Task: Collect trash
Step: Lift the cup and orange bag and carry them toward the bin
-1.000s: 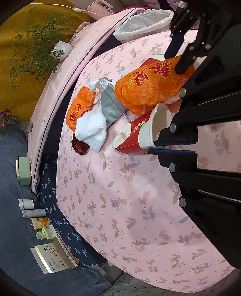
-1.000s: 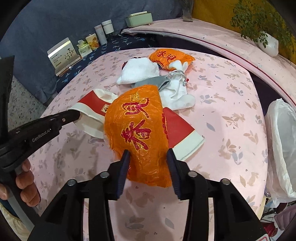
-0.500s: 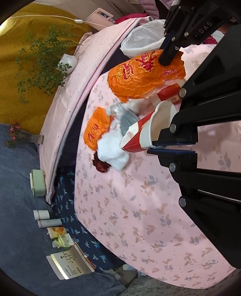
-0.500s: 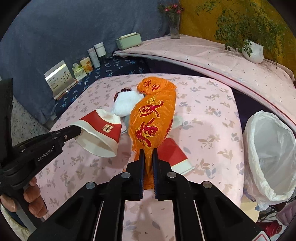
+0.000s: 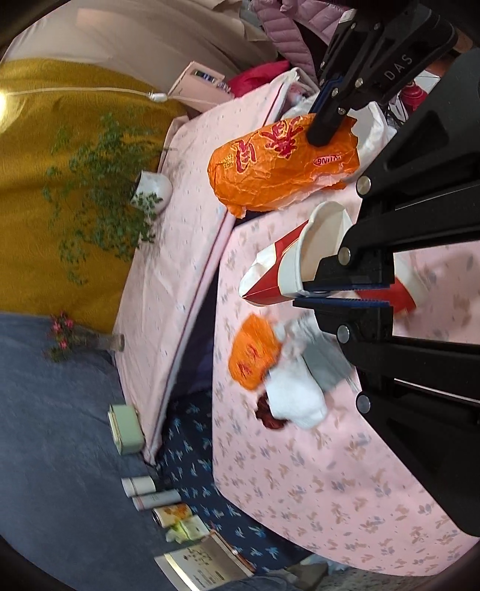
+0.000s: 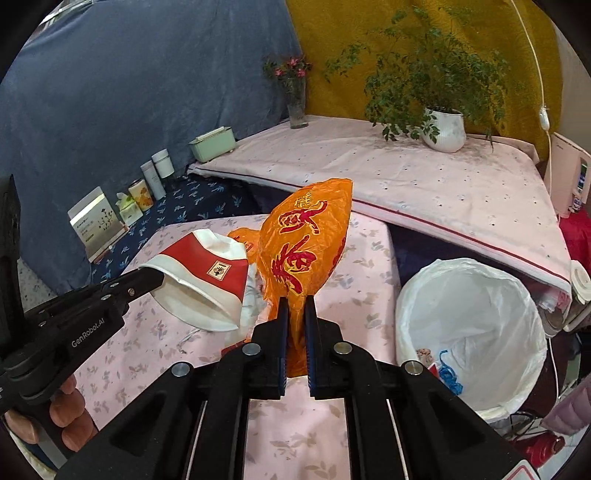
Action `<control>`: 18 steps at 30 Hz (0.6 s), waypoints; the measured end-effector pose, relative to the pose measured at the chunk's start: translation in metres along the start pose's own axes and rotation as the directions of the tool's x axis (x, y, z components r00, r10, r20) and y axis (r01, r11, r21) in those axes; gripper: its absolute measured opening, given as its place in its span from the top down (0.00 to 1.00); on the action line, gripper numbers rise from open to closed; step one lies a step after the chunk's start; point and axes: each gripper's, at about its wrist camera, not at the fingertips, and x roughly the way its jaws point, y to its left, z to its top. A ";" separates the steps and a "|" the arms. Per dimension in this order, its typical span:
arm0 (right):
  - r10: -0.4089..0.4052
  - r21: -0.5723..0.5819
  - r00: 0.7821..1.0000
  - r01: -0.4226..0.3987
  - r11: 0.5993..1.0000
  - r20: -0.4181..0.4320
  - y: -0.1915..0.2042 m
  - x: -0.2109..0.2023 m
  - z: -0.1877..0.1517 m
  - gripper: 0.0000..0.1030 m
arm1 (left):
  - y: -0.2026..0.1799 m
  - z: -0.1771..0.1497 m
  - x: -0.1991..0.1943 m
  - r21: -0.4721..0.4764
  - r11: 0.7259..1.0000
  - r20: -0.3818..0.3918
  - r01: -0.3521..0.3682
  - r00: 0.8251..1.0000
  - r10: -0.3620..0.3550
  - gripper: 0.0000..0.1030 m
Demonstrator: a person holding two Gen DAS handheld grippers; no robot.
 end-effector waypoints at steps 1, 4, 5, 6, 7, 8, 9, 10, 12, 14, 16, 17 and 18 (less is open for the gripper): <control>-0.010 0.007 1.000 0.010 1.000 0.007 -0.007 -0.004 0.002 0.92 | -0.009 0.003 0.001 0.009 1.000 0.001 0.012 1.000 -0.012 0.98; -0.036 0.031 0.999 0.035 0.999 0.022 -0.027 -0.013 0.005 0.92 | -0.033 0.010 0.007 0.040 0.999 0.000 0.038 0.999 -0.038 0.98; -0.045 0.040 0.999 0.043 0.998 0.028 -0.035 -0.016 0.006 0.92 | -0.042 0.012 0.008 0.051 0.998 -0.001 0.046 0.999 -0.046 0.98; -0.054 0.049 0.998 0.053 0.997 0.032 -0.043 -0.020 0.007 0.92 | -0.051 0.013 0.011 0.061 0.997 -0.003 0.056 0.998 -0.056 0.98; -0.062 0.056 0.997 0.060 0.997 0.035 -0.049 -0.022 0.008 0.92 | -0.059 0.015 0.013 0.069 0.995 -0.006 0.067 0.998 -0.067 0.98; -0.071 0.065 0.997 0.069 0.995 0.038 -0.057 -0.025 0.008 0.92 | -0.067 0.016 0.014 0.077 0.994 -0.010 0.078 0.997 -0.078 0.98; -0.080 0.073 0.996 0.077 0.994 0.041 -0.064 -0.027 0.008 0.92 | -0.073 0.017 0.016 0.084 0.993 -0.011 0.086 0.996 -0.085 0.98; -0.089 0.080 0.995 0.086 0.993 0.043 -0.070 -0.029 0.008 0.92 | -0.083 0.017 0.019 0.094 0.991 -0.015 0.099 0.995 -0.098 0.98; -0.111 0.100 0.993 0.106 0.989 0.044 -0.086 -0.033 0.008 0.92 | -0.097 0.018 0.024 0.111 0.987 -0.025 0.120 0.993 -0.118 0.97; -0.127 0.121 0.991 0.121 0.985 0.042 -0.100 -0.035 0.006 0.92 | -0.112 0.017 0.029 0.130 0.982 -0.033 0.138 0.990 -0.135 0.97; -0.142 0.143 0.989 0.135 0.980 0.038 -0.114 -0.035 0.004 0.92 | -0.125 0.017 0.035 0.146 0.977 -0.045 0.157 0.987 -0.152 0.97; -0.150 0.153 0.988 0.143 0.978 0.035 -0.122 -0.036 0.002 0.92 | -0.131 0.017 0.038 0.150 0.974 -0.053 0.168 0.985 -0.162 0.97; -0.158 0.165 0.987 0.150 0.975 0.033 -0.128 -0.036 0.000 0.92 | -0.137 0.017 0.042 0.155 0.971 -0.060 0.181 0.983 -0.173 0.97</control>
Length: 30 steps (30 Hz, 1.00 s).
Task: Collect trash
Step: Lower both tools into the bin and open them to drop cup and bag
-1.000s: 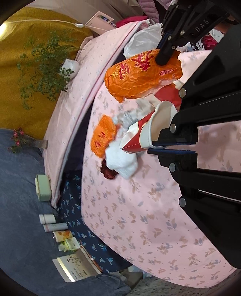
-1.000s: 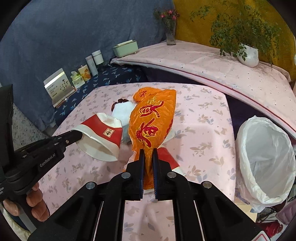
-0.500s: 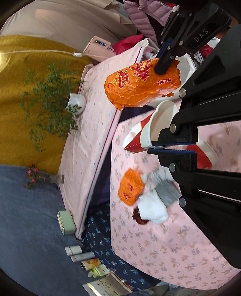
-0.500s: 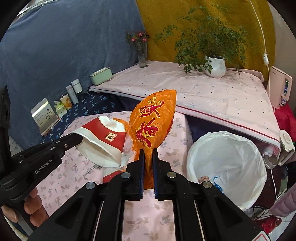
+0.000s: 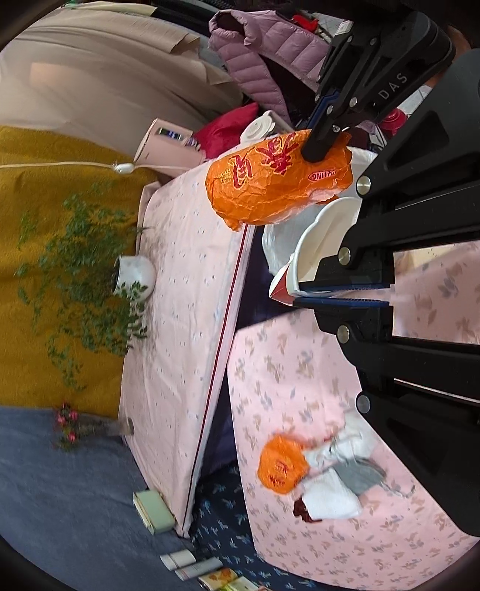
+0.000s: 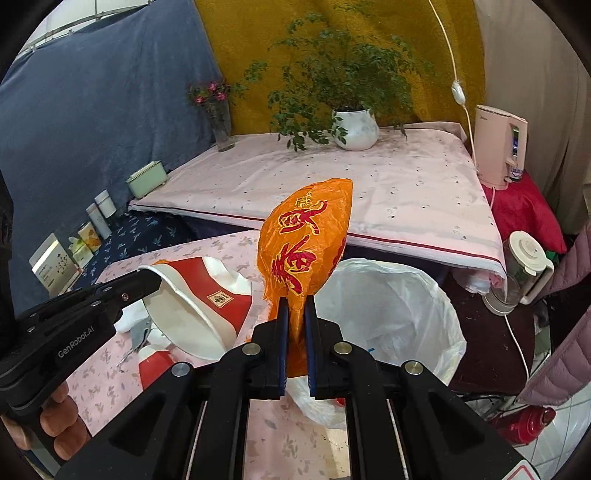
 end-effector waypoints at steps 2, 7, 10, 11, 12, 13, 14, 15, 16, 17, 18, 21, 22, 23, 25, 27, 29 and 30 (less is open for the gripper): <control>-0.012 0.019 1.000 0.012 1.000 -0.006 -0.012 0.003 -0.002 0.92 | -0.009 0.000 0.008 0.006 1.000 -0.011 0.018 1.000 -0.018 0.97; -0.043 0.055 0.999 0.044 0.998 -0.031 -0.036 0.013 -0.009 0.92 | -0.031 -0.001 0.027 0.036 0.998 -0.037 0.051 0.998 -0.050 0.97; -0.056 0.074 0.997 0.059 0.995 -0.045 -0.048 0.019 -0.012 0.92 | -0.039 -0.001 0.038 0.043 0.996 -0.057 0.072 0.996 -0.070 0.97; -0.061 0.083 0.997 0.064 0.994 -0.048 -0.052 0.021 -0.013 0.92 | -0.042 -0.001 0.042 0.042 0.996 -0.064 0.079 0.995 -0.076 0.97; -0.064 0.088 0.997 0.068 0.994 -0.050 -0.054 0.022 -0.014 0.92 | -0.043 -0.001 0.045 0.042 0.996 -0.067 0.082 0.995 -0.079 0.96; -0.067 0.094 0.996 0.072 0.993 -0.053 -0.056 0.024 -0.015 0.92 | -0.045 -0.001 0.047 0.044 0.995 -0.070 0.086 0.994 -0.083 0.96; -0.071 0.099 0.996 0.076 0.992 -0.057 -0.058 0.025 -0.016 0.92 | -0.047 -0.001 0.050 0.045 0.995 -0.073 0.091 0.993 -0.088 0.96; -0.074 0.102 0.996 0.079 0.992 -0.060 -0.060 0.027 -0.016 0.92 | -0.048 -0.001 0.052 0.045 0.994 -0.075 0.095 0.993 -0.092 0.96; -0.076 0.105 0.995 0.082 0.991 -0.062 -0.061 0.029 -0.016 0.92 | -0.049 -0.001 0.054 0.045 0.994 -0.076 0.098 0.993 -0.094 0.96; -0.078 0.107 0.995 0.084 0.991 -0.063 -0.063 0.030 -0.016 0.91 | -0.050 -0.002 0.055 0.042 0.994 -0.074 0.101 0.992 -0.097 0.96; -0.080 0.110 0.995 0.087 0.990 -0.062 -0.064 0.031 -0.016 0.91 | -0.051 -0.002 0.056 0.041 0.994 -0.074 0.106 0.992 -0.102 0.95; -0.105 0.117 0.993 0.110 0.987 -0.049 -0.065 0.033 -0.016 0.81 | -0.051 -0.003 0.060 0.035 0.993 -0.082 0.114 0.990 -0.111 0.74; -0.105 0.122 0.993 0.111 0.986 -0.049 -0.065 0.034 -0.016 0.75 | -0.051 -0.004 0.060 0.034 0.994 -0.078 0.106 0.992 -0.103 0.67; -0.106 0.129 0.993 0.111 0.985 -0.046 -0.066 0.034 -0.016 0.73 | -0.050 -0.004 0.058 0.031 0.995 -0.063 0.096 0.994 -0.094 0.57; -0.106 0.136 0.993 0.111 0.984 -0.043 -0.067 0.034 -0.017 0.73 | -0.048 -0.005 0.056 0.036 0.995 -0.049 0.088 0.995 -0.086 0.57; -0.107 0.135 0.993 0.112 0.985 -0.041 -0.066 0.033 -0.017 0.72 | -0.046 -0.004 0.055 0.035 0.996 -0.051 0.085 0.995 -0.083 0.57; -0.106 0.131 0.994 0.110 0.985 -0.038 -0.063 0.032 -0.016 0.71 | -0.043 -0.004 0.053 0.029 0.996 -0.046 0.080 0.996 -0.078 0.57; -0.105 0.129 0.994 0.108 0.986 -0.037 -0.062 0.031 -0.016 0.69 | -0.041 -0.005 0.052 0.027 0.997 -0.043 0.077 0.996 -0.076 0.57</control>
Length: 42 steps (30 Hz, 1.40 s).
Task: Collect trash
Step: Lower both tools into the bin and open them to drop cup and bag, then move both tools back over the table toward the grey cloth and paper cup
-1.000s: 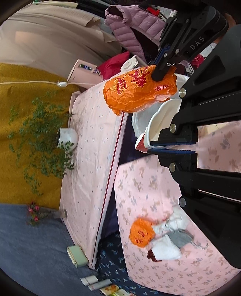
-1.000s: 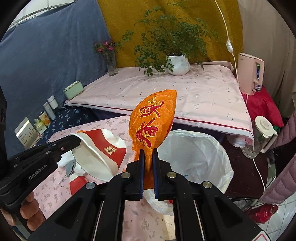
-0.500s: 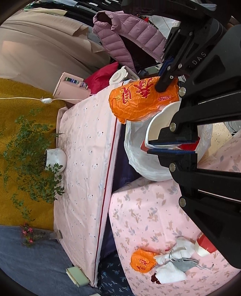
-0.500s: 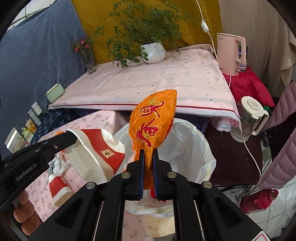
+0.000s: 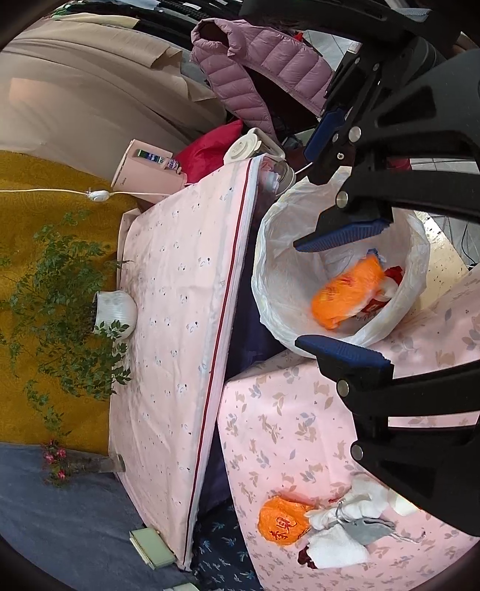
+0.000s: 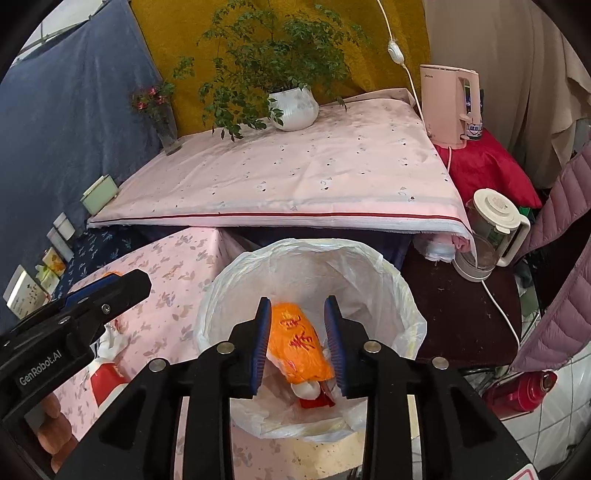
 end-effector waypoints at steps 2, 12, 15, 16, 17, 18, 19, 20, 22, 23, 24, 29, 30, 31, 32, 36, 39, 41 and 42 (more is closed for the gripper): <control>0.005 -0.005 1.000 -0.005 1.000 0.005 0.003 -0.002 0.000 0.67 | 0.004 -0.001 -0.002 -0.008 1.000 0.003 -0.006 1.000 0.006 0.57; 0.039 -0.055 0.999 -0.038 0.998 0.014 0.033 -0.011 -0.003 0.62 | 0.032 -0.009 -0.014 -0.051 0.997 -0.002 -0.060 0.998 0.060 0.57; 0.053 -0.071 0.999 -0.052 0.996 0.013 0.045 -0.014 -0.006 0.62 | 0.045 -0.014 -0.018 -0.071 0.995 -0.004 -0.076 0.997 0.076 0.57; 0.057 -0.078 0.998 -0.055 0.995 0.013 0.049 -0.015 -0.007 0.62 | 0.049 -0.014 -0.020 -0.078 0.994 -0.004 -0.081 0.997 0.081 0.57; 0.060 -0.086 0.998 -0.059 0.995 0.013 0.053 -0.016 -0.007 0.62 | 0.054 -0.016 -0.022 -0.084 0.993 -0.004 -0.087 0.996 0.087 0.57; 0.065 -0.093 0.998 -0.063 0.994 0.012 0.058 -0.017 -0.008 0.62 | 0.059 -0.018 -0.025 -0.091 0.991 -0.003 -0.094 0.996 0.094 0.57; 0.069 -0.099 0.998 -0.068 0.993 0.010 0.062 -0.018 -0.009 0.62 | 0.064 -0.020 -0.027 -0.098 0.990 -0.005 -0.105 0.994 0.105 0.57; 0.076 -0.106 0.997 -0.075 0.992 0.007 0.066 -0.019 -0.010 0.62 | 0.069 -0.022 -0.029 -0.104 0.988 -0.005 -0.115 0.993 0.115 0.57; 0.089 -0.116 0.996 -0.088 0.989 0.001 0.076 -0.020 -0.014 0.62 | 0.080 -0.026 -0.034 -0.120 0.983 -0.007 -0.136 0.991 0.136 0.57; 0.096 -0.121 0.995 -0.096 0.988 -0.003 0.080 -0.020 -0.015 0.61 | 0.084 -0.028 -0.036 -0.128 0.981 -0.008 -0.145 0.989 0.146 0.56; 0.103 -0.128 0.995 -0.104 0.986 -0.009 0.086 -0.020 -0.018 0.61 | 0.090 -0.031 -0.038 -0.135 0.978 -0.010 -0.156 0.988 0.156 0.52; 0.142 -0.160 0.989 -0.146 0.976 -0.039 0.113 -0.018 -0.034 0.61 | 0.118 -0.046 -0.052 -0.177 0.961 -0.012 -0.212 0.977 0.214 0.42; 0.151 -0.166 0.987 -0.157 0.974 -0.047 0.119 -0.017 -0.038 0.61 | 0.124 -0.050 -0.054 -0.185 0.957 -0.016 -0.224 0.974 0.225 0.40; 0.157 -0.171 0.986 -0.164 0.971 -0.054 0.125 -0.016 -0.042 0.61 | 0.132 -0.054 -0.057 -0.195 0.952 -0.019 -0.237 0.971 0.238 0.39; 0.163 -0.174 0.985 -0.172 0.970 -0.062 0.130 -0.015 -0.046 0.60 | 0.138 -0.057 -0.059 -0.203 0.948 -0.021 -0.246 0.969 0.247 0.39; 0.190 -0.174 0.977 -0.205 0.963 -0.095 0.149 -0.009 -0.064 0.54 | 0.165 -0.074 -0.068 -0.230 0.930 -0.041 -0.285 0.958 0.284 0.34; 0.208 -0.182 0.969 -0.230 0.956 -0.136 0.164 -0.001 -0.080 0.54 | 0.184 -0.087 -0.072 -0.240 0.919 -0.056 -0.313 0.949 0.309 0.32; 0.218 -0.184 0.962 -0.247 0.951 -0.163 0.174 0.004 -0.092 0.54 | 0.195 -0.096 -0.074 -0.258 0.910 -0.070 -0.325 0.946 0.317 0.31; 0.223 -0.182 0.959 -0.254 0.950 -0.175 0.178 0.007 -0.097 0.54 | 0.202 -0.102 -0.075 -0.269 0.906 -0.078 -0.327 0.945 0.318 0.31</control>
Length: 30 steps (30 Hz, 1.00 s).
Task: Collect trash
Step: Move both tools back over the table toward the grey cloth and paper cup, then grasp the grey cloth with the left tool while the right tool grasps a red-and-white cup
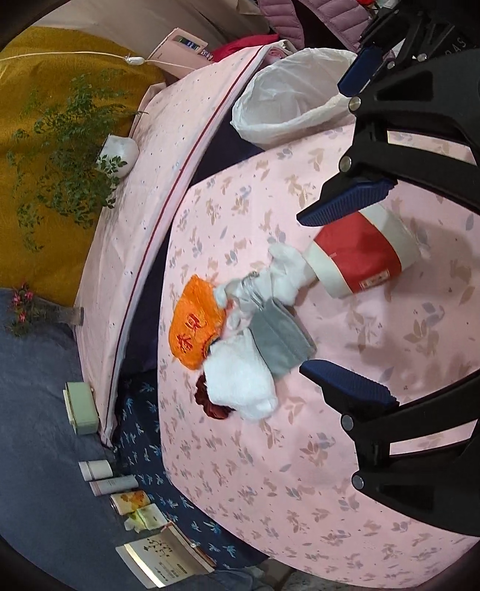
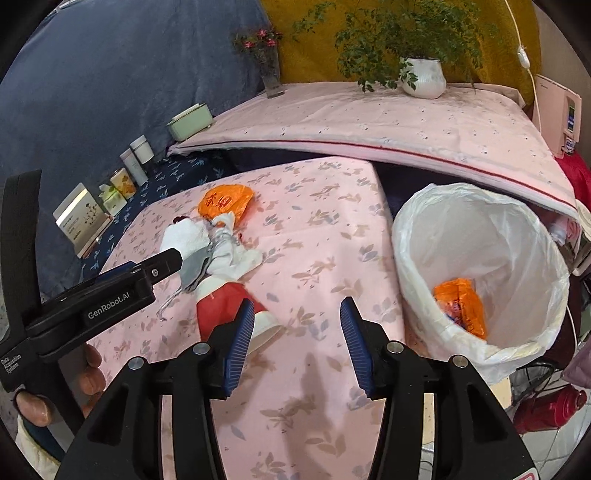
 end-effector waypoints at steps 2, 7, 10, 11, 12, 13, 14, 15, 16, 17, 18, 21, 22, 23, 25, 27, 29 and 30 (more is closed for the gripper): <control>0.021 0.003 0.999 -0.020 1.000 -0.028 0.009 0.011 -0.009 0.54 | 0.014 -0.007 0.003 -0.013 1.000 -0.011 -0.015 1.000 0.015 0.31; 0.053 0.009 0.995 -0.052 0.999 -0.086 0.026 0.033 -0.028 0.54 | 0.040 -0.022 0.012 -0.029 0.999 -0.036 -0.044 0.998 0.043 0.31; 0.072 0.014 0.990 -0.071 0.997 -0.118 0.036 0.046 -0.038 0.54 | 0.050 -0.029 0.016 -0.036 0.998 -0.050 -0.050 0.998 0.048 0.31; 0.074 0.011 0.989 -0.074 0.997 -0.125 0.039 0.049 -0.040 0.54 | 0.053 -0.031 0.018 -0.039 0.998 -0.052 -0.050 0.998 0.048 0.31; 0.078 0.008 0.988 -0.078 0.997 -0.132 0.042 0.053 -0.042 0.54 | 0.057 -0.033 0.019 -0.042 0.998 -0.055 -0.048 0.997 0.046 0.31; 0.082 0.006 0.987 -0.082 0.997 -0.137 0.046 0.056 -0.044 0.54 | 0.060 -0.034 0.020 -0.046 0.998 -0.059 -0.048 0.997 0.045 0.31; 0.085 0.005 0.986 -0.085 0.996 -0.141 0.048 0.058 -0.044 0.54 | 0.063 -0.036 0.021 -0.051 0.998 -0.063 -0.047 0.997 0.044 0.31; 0.088 0.005 0.986 -0.088 0.996 -0.144 0.050 0.060 -0.045 0.54 | 0.065 -0.037 0.023 -0.054 0.997 -0.066 -0.046 0.997 0.043 0.31; 0.091 0.006 0.985 -0.091 0.996 -0.148 0.051 0.063 -0.045 0.54 | 0.067 -0.038 0.024 -0.055 0.997 -0.068 -0.048 0.997 0.045 0.31; 0.094 0.007 0.984 -0.094 0.996 -0.153 0.053 0.066 -0.046 0.54 | 0.070 -0.039 0.025 -0.057 0.997 -0.070 -0.052 0.996 0.048 0.31; 0.095 0.008 0.983 -0.095 0.995 -0.156 0.055 0.069 -0.045 0.54 | 0.072 -0.039 0.027 -0.060 0.997 -0.073 -0.052 0.996 0.047 0.31; 0.103 0.012 0.981 -0.102 0.995 -0.165 0.059 0.075 -0.045 0.54 | 0.078 -0.041 0.032 -0.069 0.996 -0.081 -0.051 0.996 0.046 0.31; 0.108 0.013 0.980 -0.107 0.994 -0.167 0.060 0.077 -0.045 0.54 | 0.080 -0.041 0.033 -0.072 0.996 -0.084 -0.049 0.996 0.043 0.31; 0.109 0.015 0.980 -0.108 0.994 -0.167 0.061 0.079 -0.044 0.54 | 0.082 -0.041 0.035 -0.075 0.996 -0.088 -0.049 0.995 0.042 0.31; 0.110 0.016 0.980 -0.109 0.994 -0.166 0.062 0.082 -0.041 0.54 | 0.086 -0.041 0.040 -0.079 0.996 -0.093 -0.049 0.995 0.042 0.31; 0.116 0.019 0.980 -0.115 0.993 -0.160 0.064 0.085 -0.038 0.57 | 0.089 -0.039 0.044 -0.085 0.995 -0.097 -0.047 0.995 0.039 0.31; 0.120 0.022 0.980 -0.118 0.993 -0.158 0.065 0.088 -0.034 0.68 | 0.090 -0.037 0.048 -0.087 0.995 -0.099 -0.039 0.995 0.030 0.31; 0.122 0.026 0.980 -0.120 0.992 -0.160 0.065 0.090 -0.032 0.71 | 0.089 -0.036 0.051 -0.085 0.996 -0.099 -0.035 0.995 0.026 0.31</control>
